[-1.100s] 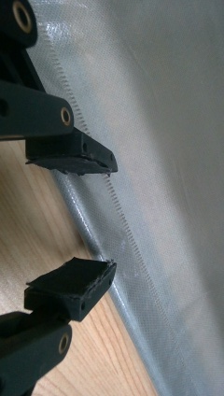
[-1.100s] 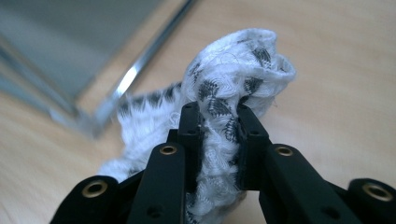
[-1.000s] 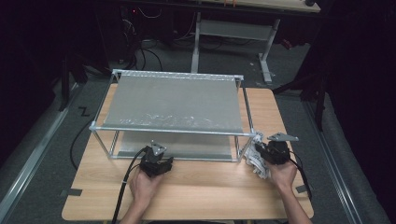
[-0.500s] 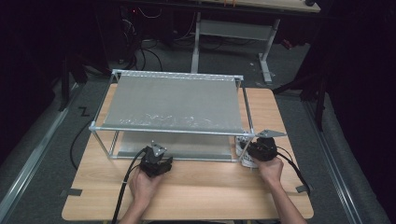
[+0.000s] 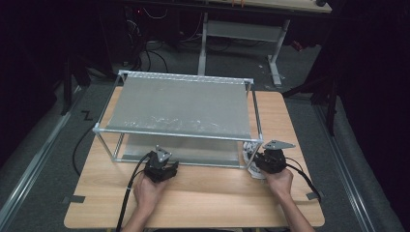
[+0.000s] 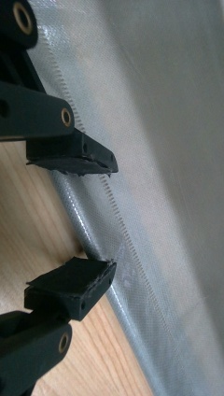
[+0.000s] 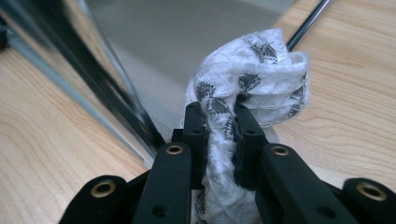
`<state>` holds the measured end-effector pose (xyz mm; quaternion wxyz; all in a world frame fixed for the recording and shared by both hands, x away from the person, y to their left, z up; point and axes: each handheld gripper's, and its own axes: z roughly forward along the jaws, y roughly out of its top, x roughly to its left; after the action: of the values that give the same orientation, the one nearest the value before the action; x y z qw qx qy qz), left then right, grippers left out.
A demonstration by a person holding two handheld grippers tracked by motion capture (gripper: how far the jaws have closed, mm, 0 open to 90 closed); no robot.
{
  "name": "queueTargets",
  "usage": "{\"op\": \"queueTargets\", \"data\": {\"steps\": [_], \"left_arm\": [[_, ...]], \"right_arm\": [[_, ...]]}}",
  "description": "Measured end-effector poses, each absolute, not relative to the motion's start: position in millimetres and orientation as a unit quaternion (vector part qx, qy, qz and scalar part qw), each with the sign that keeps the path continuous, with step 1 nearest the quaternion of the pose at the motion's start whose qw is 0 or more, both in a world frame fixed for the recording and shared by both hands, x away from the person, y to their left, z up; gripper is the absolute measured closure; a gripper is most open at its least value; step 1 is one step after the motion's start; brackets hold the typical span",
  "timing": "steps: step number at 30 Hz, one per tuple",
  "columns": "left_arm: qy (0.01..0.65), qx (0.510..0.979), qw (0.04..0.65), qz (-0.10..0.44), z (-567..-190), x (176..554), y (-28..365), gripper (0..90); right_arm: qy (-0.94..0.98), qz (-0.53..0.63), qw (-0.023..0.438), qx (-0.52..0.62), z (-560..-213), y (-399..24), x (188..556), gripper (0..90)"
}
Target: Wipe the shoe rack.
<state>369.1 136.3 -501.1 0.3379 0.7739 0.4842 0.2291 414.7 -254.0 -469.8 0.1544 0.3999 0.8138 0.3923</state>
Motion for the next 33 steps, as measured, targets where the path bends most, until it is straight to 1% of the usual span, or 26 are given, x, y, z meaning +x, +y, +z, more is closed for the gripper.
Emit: {"op": "queueTargets", "data": {"steps": [9, 17, 21, 24, 29, 33], "left_arm": [[0.484, 0.774, 0.335, 0.235, -500, 373, 142, 45.1], [0.5, 0.76, 0.349, 0.225, -498, 370, 156, 44.5], [0.502, 0.757, 0.352, 0.224, -498, 369, 157, 44.5], [0.502, 0.758, 0.352, 0.224, -498, 369, 157, 44.5], [0.501, 0.757, 0.354, 0.225, -499, 368, 157, 44.5], [0.5, 0.756, 0.356, 0.226, -499, 368, 157, 44.5]], "right_arm": [[0.817, 0.4, 0.146, 0.389, -471, -249, 400, 79.7], [0.82, 0.42, 0.119, 0.37, -475, -241, 374, 79.8], [0.824, 0.419, 0.126, 0.359, -478, -240, 368, 79.4], [0.828, 0.411, 0.137, 0.358, -478, -241, 377, 79.1], [0.826, 0.393, 0.154, 0.374, -477, -246, 407, 79.0], [0.821, 0.377, 0.177, 0.39, -478, -250, 432, 78.9]]}}
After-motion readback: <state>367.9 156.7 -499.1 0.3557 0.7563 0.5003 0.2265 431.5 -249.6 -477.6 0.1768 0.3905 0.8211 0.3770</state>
